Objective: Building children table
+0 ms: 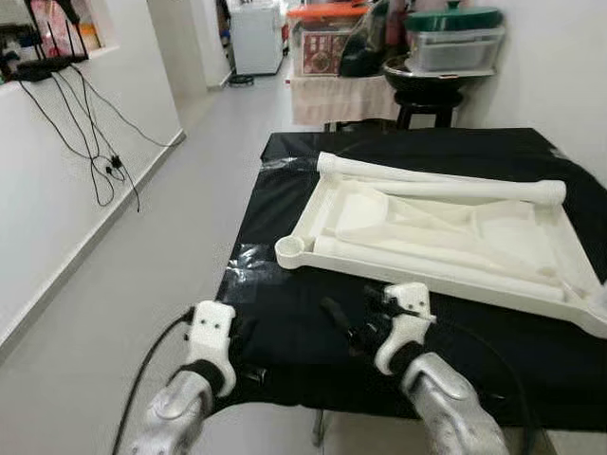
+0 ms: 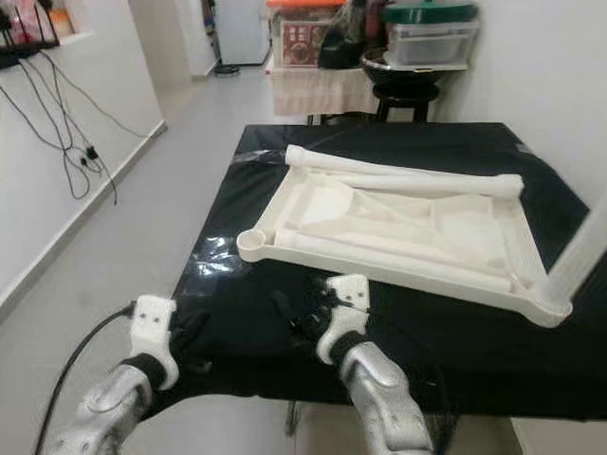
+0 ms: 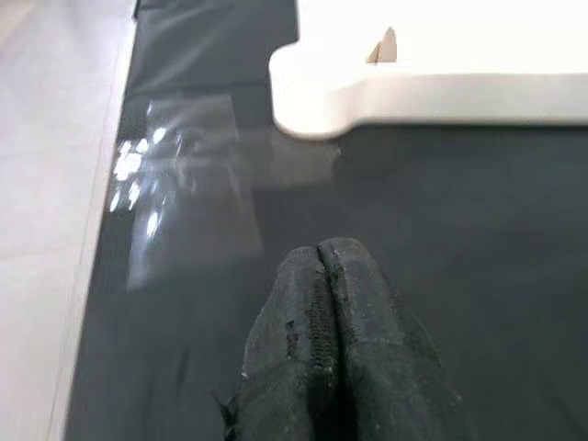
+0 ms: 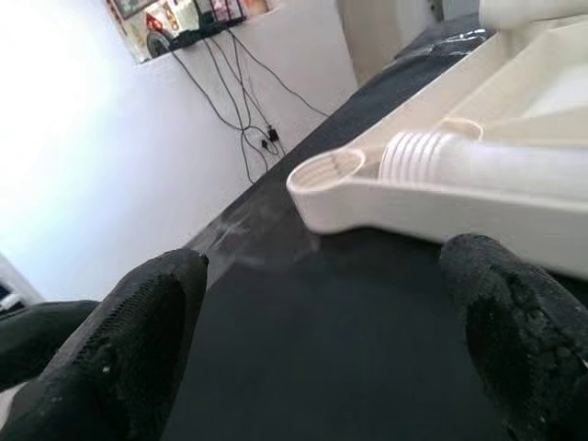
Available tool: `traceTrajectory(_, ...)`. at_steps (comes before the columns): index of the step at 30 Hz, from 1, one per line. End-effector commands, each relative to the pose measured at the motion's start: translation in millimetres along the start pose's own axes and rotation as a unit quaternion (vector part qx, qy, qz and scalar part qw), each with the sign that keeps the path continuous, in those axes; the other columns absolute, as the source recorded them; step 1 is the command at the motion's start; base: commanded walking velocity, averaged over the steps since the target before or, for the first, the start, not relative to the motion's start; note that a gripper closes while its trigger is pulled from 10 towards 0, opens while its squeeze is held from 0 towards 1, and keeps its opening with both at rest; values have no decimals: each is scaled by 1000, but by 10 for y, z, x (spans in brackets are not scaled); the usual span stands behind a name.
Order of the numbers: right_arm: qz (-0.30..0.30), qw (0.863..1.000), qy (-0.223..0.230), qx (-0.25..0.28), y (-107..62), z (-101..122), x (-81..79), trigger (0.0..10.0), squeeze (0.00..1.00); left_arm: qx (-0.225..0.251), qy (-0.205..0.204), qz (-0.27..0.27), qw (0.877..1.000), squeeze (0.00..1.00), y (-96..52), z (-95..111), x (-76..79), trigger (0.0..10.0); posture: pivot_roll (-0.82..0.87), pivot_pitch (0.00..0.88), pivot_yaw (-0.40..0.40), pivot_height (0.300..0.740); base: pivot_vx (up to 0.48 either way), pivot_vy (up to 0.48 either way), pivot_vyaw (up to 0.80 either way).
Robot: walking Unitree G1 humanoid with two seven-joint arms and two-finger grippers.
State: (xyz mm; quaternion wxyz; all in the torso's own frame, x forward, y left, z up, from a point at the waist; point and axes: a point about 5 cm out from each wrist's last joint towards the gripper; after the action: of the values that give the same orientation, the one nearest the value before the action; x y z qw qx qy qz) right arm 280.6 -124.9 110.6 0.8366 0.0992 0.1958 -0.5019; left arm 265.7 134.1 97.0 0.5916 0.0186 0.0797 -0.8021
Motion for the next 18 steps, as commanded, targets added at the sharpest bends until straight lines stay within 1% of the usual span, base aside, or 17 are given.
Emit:
traceTrajectory(1,8,1000,7,2,29,-14,-24,10000,0,-12,2,5,1000,0,-36,-70,-40,10000,2,0,30,740,326,0,0)
traceTrajectory(7,8,1000,17,5,36,-18,-16,10000,0,-7,5,2,1000,0,-29,-49,-47,10000,1,0,29,740,329,0,0)
traceTrajectory(10,10,1000,26,8,36,-20,-11,10000,0,0,13,-7,1000,0,-20,-10,-37,10000,3,0,26,740,320,0,0)
traceTrajectory(14,12,999,35,12,32,-18,-8,10000,0,27,1,-32,999,0,-11,115,13,10000,3,0,26,740,0,0,0)
traceTrajectory(15,14,999,38,14,30,-18,-9,10000,0,34,0,-43,998,0,-7,159,29,10000,3,0,26,740,0,0,0)
traceTrajectory(16,18,999,42,15,29,-16,-9,10000,0,43,0,-65,997,0,2,233,47,10000,5,0,25,740,0,0,0)
traceTrajectory(18,18,999,43,15,30,-16,-9,10000,0,45,0,-70,997,0,3,248,49,10000,5,0,25,740,0,0,0)
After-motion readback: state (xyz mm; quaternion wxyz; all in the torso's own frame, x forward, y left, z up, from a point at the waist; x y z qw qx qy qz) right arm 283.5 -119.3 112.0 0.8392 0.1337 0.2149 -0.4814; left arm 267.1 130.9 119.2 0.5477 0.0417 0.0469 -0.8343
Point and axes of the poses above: a point about 5 cm out from each wrist's last joint towards the gripper, its own y axis pointing out of the wrist towards the gripper, its own z axis along the axis of the wrist's last joint, x = y × z, and after that the axes turned 11 degrees about y, right-handed
